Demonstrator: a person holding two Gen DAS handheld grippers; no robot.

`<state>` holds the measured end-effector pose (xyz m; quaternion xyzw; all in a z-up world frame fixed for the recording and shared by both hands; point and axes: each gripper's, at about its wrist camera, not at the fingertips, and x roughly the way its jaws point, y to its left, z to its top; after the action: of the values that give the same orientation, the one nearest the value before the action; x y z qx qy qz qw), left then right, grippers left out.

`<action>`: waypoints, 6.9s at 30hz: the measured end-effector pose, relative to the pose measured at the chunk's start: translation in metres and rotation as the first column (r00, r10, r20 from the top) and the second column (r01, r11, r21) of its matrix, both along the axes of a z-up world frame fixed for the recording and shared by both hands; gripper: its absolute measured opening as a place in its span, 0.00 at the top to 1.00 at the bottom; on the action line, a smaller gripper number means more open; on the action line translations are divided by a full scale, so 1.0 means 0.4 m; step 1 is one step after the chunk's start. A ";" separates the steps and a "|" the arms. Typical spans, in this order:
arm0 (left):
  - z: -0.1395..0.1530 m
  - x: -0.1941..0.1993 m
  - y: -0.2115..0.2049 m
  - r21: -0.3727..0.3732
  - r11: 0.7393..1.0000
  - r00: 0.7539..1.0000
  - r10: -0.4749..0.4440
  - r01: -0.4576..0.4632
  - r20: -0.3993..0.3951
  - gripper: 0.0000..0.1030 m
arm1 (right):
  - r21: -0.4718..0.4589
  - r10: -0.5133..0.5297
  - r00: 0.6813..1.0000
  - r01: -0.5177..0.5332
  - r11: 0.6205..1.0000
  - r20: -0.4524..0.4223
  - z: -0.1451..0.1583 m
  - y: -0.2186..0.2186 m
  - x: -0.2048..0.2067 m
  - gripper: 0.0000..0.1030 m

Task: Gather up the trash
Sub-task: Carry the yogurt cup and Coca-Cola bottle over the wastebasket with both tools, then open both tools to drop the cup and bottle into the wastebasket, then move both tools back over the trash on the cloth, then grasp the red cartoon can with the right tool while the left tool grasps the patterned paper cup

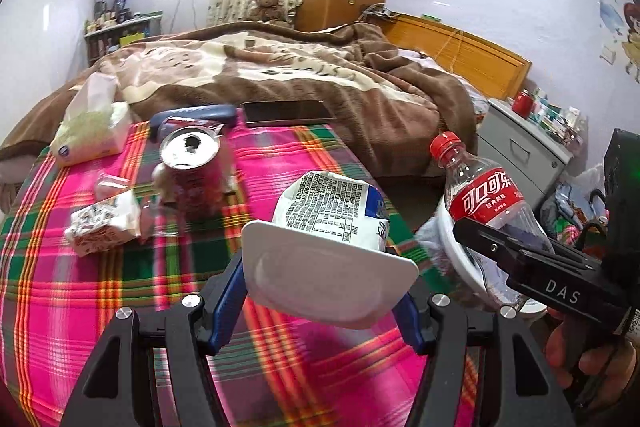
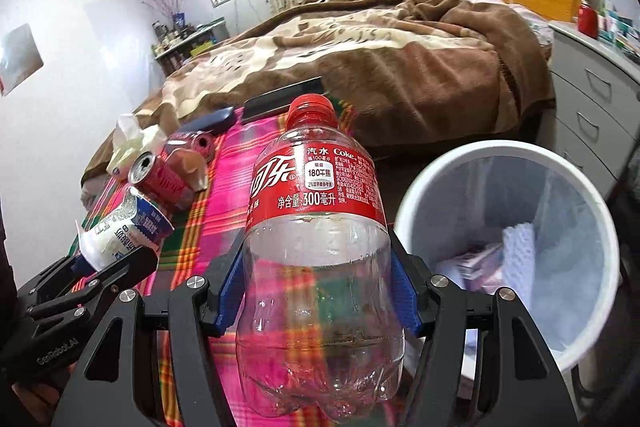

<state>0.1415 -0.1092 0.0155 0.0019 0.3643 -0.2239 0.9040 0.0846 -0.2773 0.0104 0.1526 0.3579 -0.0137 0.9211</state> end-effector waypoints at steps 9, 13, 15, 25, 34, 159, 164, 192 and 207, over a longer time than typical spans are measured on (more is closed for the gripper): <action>0.018 -0.021 -0.136 0.006 0.996 0.996 -0.091 0.091 0.013 0.37 | -0.004 -0.092 0.996 0.092 0.996 0.008 0.004 -0.091 -0.045 0.38; 0.018 -0.025 -0.190 0.010 0.992 0.992 -0.128 0.128 0.010 0.37 | -0.010 -0.127 0.992 0.127 0.992 0.001 -0.001 -0.132 -0.063 0.38; 0.017 -0.027 -0.224 0.013 0.989 0.989 -0.151 0.150 0.008 0.37 | -0.009 -0.146 0.989 0.146 0.989 -0.001 -0.003 -0.157 -0.074 0.38; 0.000 -0.037 -0.395 0.022 0.965 0.965 -0.263 0.263 -0.017 0.37 | -0.011 -0.234 0.971 0.234 0.972 -0.040 -0.030 -0.269 -0.107 0.38; -0.043 -0.023 -0.511 0.026 0.946 0.945 -0.320 0.322 -0.074 0.37 | -0.028 -0.241 0.963 0.240 0.970 -0.118 -0.081 -0.323 -0.109 0.38; -0.154 0.369 0.522 -0.023 0.966 0.955 0.252 -0.259 -0.158 0.27 | -0.040 0.229 0.973 -0.229 0.973 -0.007 -0.043 0.408 0.300 0.42; -0.160 0.355 0.502 -0.040 0.975 0.962 0.211 -0.221 -0.174 0.27 | -0.059 0.230 0.973 -0.229 0.972 -0.001 -0.037 0.403 0.283 0.45; -0.095 0.136 0.356 0.009 1.000 0.994 0.017 -0.016 -0.112 0.27 | 0.022 0.164 0.986 -0.163 0.986 -0.027 -0.069 0.287 0.204 0.47; -0.134 0.250 0.354 0.115 0.993 0.992 -0.004 0.019 -0.130 0.27 | 0.028 0.165 0.984 -0.164 0.986 -0.069 -0.097 0.270 0.191 0.47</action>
<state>0.2415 0.0322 -0.0380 0.0419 0.4345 -0.2071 0.8755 0.1610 -0.1694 -0.0284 0.1318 0.4020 0.0609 0.9040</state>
